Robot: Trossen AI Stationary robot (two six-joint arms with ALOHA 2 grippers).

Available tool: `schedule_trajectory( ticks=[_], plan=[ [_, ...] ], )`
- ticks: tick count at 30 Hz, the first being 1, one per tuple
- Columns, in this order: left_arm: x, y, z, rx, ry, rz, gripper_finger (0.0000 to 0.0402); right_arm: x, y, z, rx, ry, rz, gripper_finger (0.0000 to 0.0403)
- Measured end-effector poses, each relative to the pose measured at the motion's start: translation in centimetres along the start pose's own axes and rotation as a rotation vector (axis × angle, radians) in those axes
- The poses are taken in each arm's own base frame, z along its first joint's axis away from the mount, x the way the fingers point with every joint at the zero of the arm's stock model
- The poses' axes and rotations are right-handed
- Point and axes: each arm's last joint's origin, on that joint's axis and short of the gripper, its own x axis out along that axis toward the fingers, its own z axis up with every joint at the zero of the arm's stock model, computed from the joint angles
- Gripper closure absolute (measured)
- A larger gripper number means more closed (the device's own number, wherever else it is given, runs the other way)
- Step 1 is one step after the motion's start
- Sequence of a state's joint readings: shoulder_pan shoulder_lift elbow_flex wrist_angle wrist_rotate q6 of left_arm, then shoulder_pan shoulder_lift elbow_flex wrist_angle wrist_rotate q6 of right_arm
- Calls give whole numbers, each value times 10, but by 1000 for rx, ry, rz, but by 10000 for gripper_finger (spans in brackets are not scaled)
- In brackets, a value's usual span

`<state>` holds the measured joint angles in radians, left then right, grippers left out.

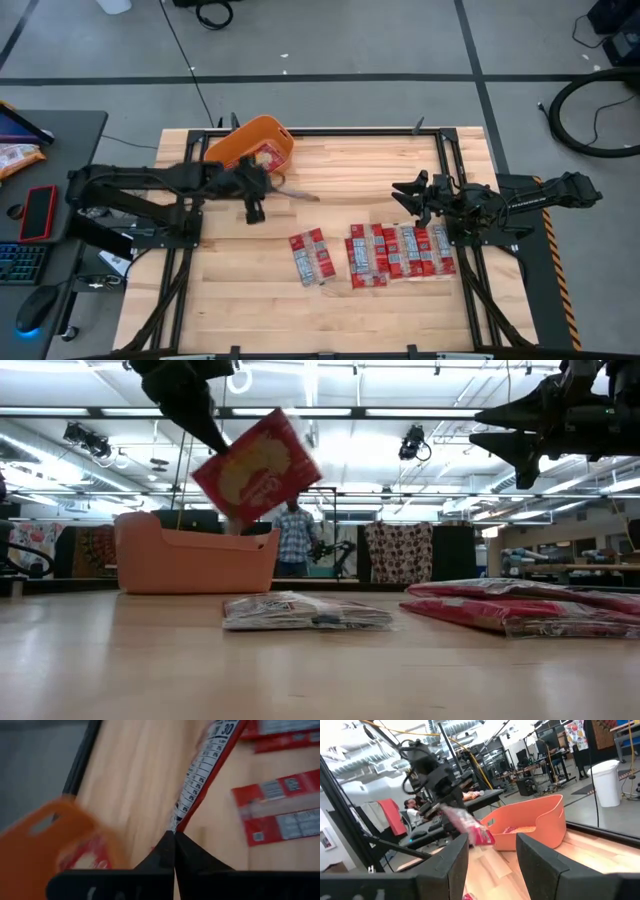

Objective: Sort popcorn bags into baskets
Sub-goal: Put the red popcorn bag into the orange container

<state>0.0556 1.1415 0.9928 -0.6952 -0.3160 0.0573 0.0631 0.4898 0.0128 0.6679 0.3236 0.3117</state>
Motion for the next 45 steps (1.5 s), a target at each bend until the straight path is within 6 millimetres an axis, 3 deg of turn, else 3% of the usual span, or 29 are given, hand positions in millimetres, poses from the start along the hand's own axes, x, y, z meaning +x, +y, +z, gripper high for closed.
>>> schedule_trajectory(
  ticks=[9,14,21,29,37,42,45],
  plan=[
    [-20,58,-2,-199,155,112,401,0,0,0,-16,-3,1,233],
    [-14,92,-19,-341,223,66,402,0,0,0,-23,-4,1,233],
    [10,132,-41,-502,327,-3,401,0,0,0,-24,-4,1,233],
    [49,159,-66,-597,479,-92,395,0,0,0,-25,-3,4,233],
    [69,180,-84,-548,594,46,366,0,0,0,-23,0,10,233],
    [71,182,-79,-473,606,146,315,0,0,0,-25,3,11,233],
    [68,174,-65,-385,551,101,296,0,0,-1,-26,8,9,233]
  ],
)
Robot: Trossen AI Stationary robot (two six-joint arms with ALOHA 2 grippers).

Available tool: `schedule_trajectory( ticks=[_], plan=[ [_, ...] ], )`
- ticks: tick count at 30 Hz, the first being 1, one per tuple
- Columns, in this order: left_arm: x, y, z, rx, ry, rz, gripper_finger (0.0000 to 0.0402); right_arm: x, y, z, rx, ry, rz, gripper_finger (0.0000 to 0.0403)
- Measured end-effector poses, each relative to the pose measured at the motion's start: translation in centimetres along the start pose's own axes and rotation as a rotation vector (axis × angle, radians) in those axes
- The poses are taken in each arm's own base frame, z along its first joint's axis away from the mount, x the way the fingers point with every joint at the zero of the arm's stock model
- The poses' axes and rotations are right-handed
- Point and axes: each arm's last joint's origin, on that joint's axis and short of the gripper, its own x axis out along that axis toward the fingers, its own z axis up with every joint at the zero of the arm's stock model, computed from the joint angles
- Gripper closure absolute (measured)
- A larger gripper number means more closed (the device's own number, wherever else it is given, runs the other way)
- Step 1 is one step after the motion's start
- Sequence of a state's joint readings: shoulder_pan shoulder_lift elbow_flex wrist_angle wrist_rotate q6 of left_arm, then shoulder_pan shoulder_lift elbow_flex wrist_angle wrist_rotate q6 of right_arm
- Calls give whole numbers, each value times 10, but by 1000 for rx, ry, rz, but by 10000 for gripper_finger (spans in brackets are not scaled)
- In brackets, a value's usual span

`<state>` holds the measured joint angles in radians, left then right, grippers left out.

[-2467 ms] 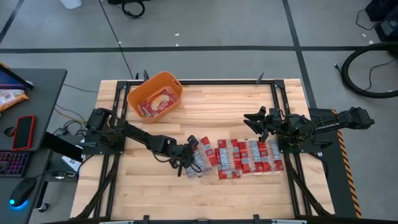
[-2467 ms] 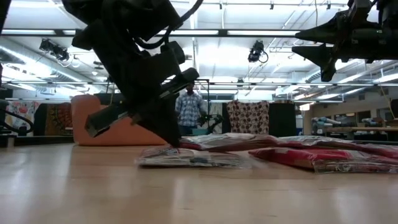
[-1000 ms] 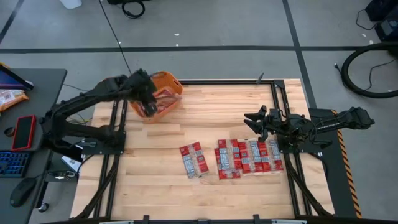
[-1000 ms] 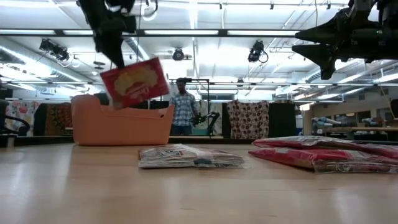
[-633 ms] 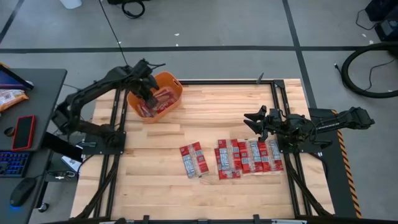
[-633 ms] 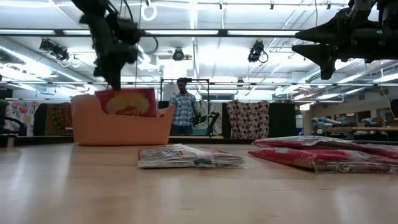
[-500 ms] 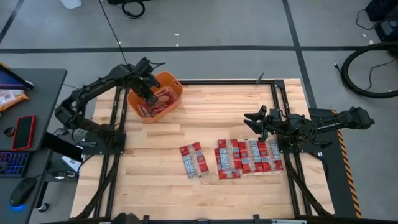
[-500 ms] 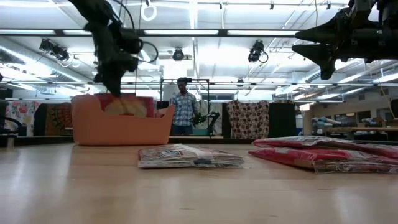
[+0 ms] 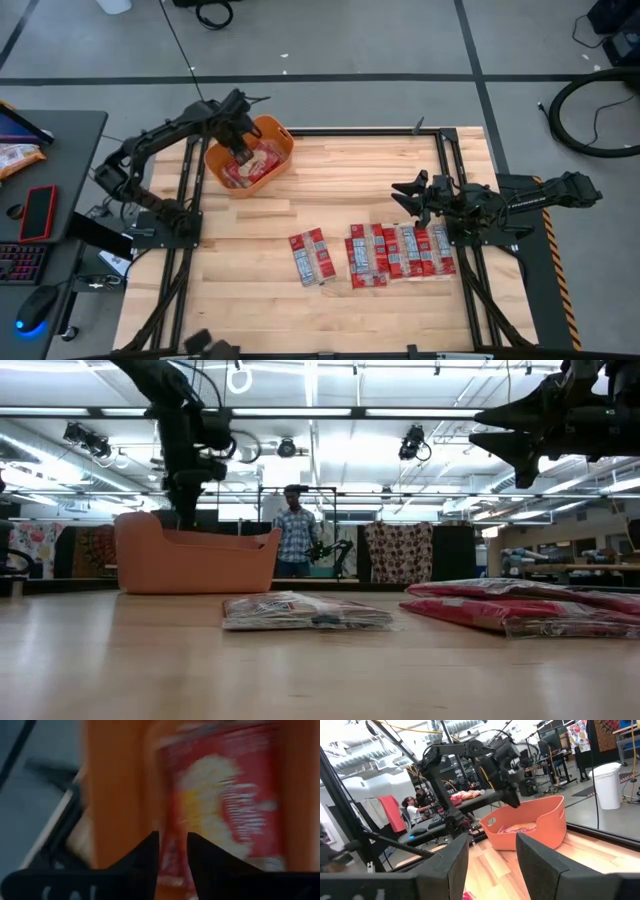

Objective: Sort popcorn bags into baskets
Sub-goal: Put the red popcorn bag into the orange container

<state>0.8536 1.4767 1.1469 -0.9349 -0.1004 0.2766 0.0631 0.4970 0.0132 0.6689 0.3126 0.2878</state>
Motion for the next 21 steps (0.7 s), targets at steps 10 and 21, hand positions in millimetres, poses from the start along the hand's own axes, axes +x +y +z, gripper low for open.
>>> schedule_trajectory(
  ticks=[10,21],
  plan=[
    [-26,-122,19,681,-263,-87,290,2,-1,-4,21,27,-14,233],
    [-20,-236,1,996,-328,-192,233,2,-1,-4,24,29,-15,233]
  ],
)
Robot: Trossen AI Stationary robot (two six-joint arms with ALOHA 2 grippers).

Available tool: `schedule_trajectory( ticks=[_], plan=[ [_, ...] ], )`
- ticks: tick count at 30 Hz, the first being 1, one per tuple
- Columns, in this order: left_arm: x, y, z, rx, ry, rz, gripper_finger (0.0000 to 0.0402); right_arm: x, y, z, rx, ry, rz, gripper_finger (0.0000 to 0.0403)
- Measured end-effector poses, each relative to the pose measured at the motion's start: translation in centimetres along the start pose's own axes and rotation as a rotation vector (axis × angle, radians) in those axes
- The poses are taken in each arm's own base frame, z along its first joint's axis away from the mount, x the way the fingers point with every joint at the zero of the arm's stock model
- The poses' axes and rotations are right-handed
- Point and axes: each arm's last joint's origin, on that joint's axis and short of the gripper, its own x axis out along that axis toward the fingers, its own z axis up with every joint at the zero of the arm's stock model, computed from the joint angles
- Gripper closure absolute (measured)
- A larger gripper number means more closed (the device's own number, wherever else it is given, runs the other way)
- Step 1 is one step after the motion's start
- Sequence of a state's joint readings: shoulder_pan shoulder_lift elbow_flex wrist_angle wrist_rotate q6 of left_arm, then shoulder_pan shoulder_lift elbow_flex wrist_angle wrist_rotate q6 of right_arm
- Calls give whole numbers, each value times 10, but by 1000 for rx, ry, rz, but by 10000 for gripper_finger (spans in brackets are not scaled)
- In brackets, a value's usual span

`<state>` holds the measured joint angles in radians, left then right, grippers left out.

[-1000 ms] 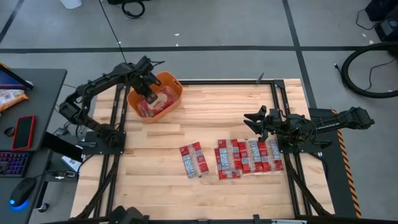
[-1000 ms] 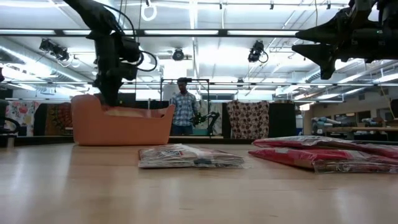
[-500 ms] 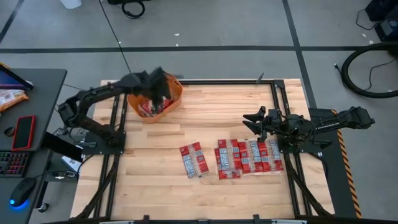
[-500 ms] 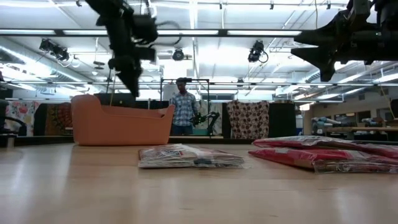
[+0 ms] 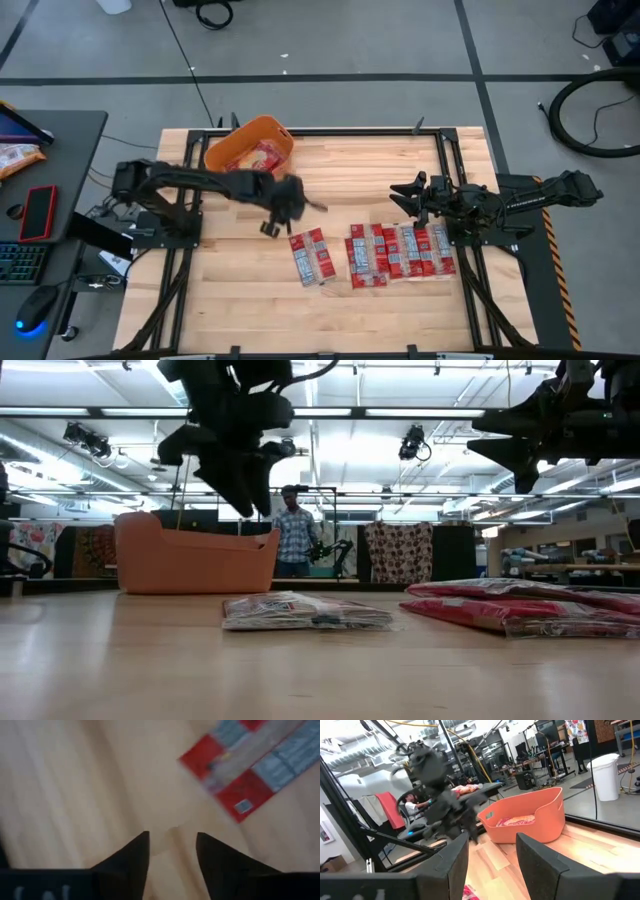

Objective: Sort popcorn bags into baskets
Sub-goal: Put the red popcorn bag into the orange container

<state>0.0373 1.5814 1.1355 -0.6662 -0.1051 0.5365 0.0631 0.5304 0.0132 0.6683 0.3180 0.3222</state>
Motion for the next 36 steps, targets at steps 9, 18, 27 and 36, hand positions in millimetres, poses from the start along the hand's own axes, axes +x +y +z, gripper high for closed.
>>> schedule_trajectory(
  ticks=[9,18,27,36],
  plan=[
    [36,-56,34,208,-2,-15,188,1,0,-3,57,35,23,233],
    [53,-76,52,185,-115,-87,215,4,-1,-8,60,64,0,233],
    [59,-73,80,97,-133,-116,248,6,1,-7,69,39,9,233],
    [63,-78,84,33,-47,-142,253,19,15,-7,42,198,22,236]
  ],
)
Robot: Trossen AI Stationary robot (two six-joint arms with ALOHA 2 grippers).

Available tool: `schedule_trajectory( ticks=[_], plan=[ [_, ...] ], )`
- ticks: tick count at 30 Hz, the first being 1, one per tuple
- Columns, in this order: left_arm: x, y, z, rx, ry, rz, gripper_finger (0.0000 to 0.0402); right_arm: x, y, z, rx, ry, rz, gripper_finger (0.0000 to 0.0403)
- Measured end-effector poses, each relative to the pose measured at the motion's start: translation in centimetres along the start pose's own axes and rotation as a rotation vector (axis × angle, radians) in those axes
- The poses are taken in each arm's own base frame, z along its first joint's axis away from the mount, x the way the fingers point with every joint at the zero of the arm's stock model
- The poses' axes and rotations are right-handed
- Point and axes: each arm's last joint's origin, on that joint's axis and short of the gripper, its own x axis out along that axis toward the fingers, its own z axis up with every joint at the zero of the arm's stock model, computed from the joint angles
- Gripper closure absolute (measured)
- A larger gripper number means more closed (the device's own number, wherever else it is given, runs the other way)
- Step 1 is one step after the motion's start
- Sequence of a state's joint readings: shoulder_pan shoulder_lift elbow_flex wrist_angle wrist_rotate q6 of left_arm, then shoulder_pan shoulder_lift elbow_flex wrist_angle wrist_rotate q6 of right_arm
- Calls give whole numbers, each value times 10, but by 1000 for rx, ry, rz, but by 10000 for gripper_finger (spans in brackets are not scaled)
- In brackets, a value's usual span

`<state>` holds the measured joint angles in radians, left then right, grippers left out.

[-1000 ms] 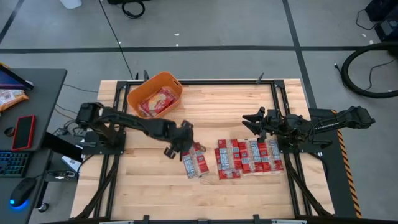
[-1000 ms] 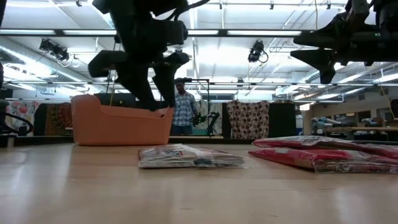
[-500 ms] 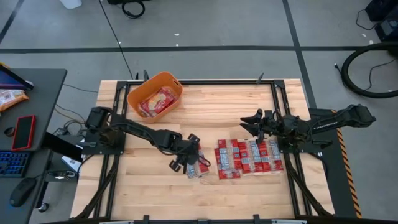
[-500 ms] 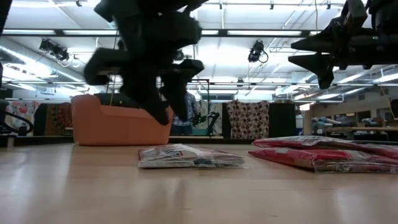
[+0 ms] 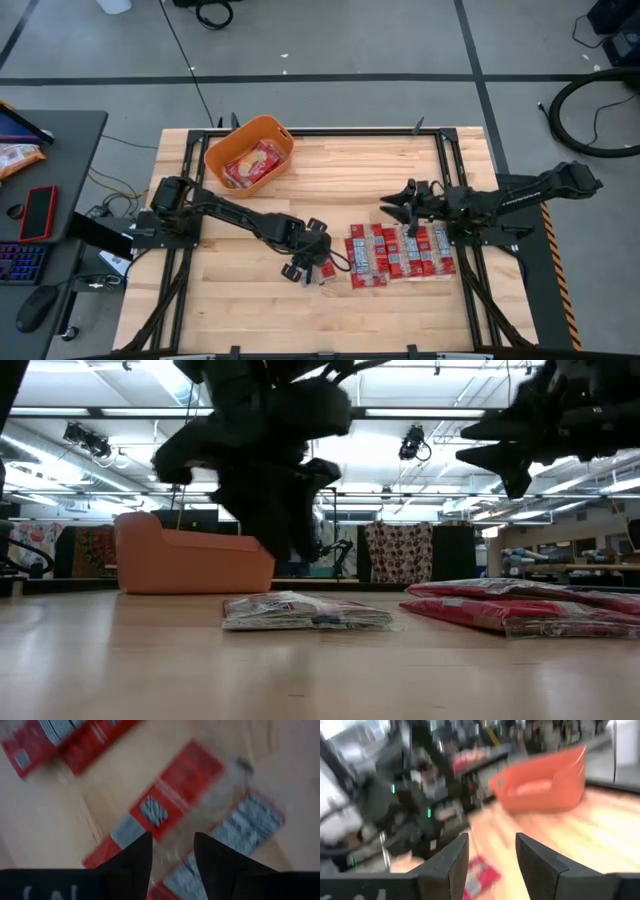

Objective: Sort popcorn bags into baskets
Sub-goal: Put the red popcorn bag into the orange container

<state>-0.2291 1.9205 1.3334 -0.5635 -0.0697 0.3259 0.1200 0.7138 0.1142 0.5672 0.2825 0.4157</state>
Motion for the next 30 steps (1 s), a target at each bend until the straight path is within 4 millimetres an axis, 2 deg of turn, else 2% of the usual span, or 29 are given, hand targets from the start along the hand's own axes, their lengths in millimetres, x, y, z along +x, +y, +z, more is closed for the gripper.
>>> schedule_trajectory(
  ticks=[8,15,18,22,26,30],
  plan=[
    [6,3,-26,-45,133,-14,253,38,37,10,-174,479,-186,242],
    [-11,0,-52,-86,44,147,269,70,69,6,-248,728,-251,242],
    [-24,0,-62,-129,6,218,274,83,85,-3,-299,805,-250,242],
    [-31,-1,-73,-182,3,256,276,98,108,-15,-342,881,-243,242],
    [-37,-3,-77,-192,-52,294,276,105,132,-36,-381,963,-245,242],
    [-40,1,-75,-171,-127,323,276,104,154,-56,-395,1035,-286,242]
  ],
)
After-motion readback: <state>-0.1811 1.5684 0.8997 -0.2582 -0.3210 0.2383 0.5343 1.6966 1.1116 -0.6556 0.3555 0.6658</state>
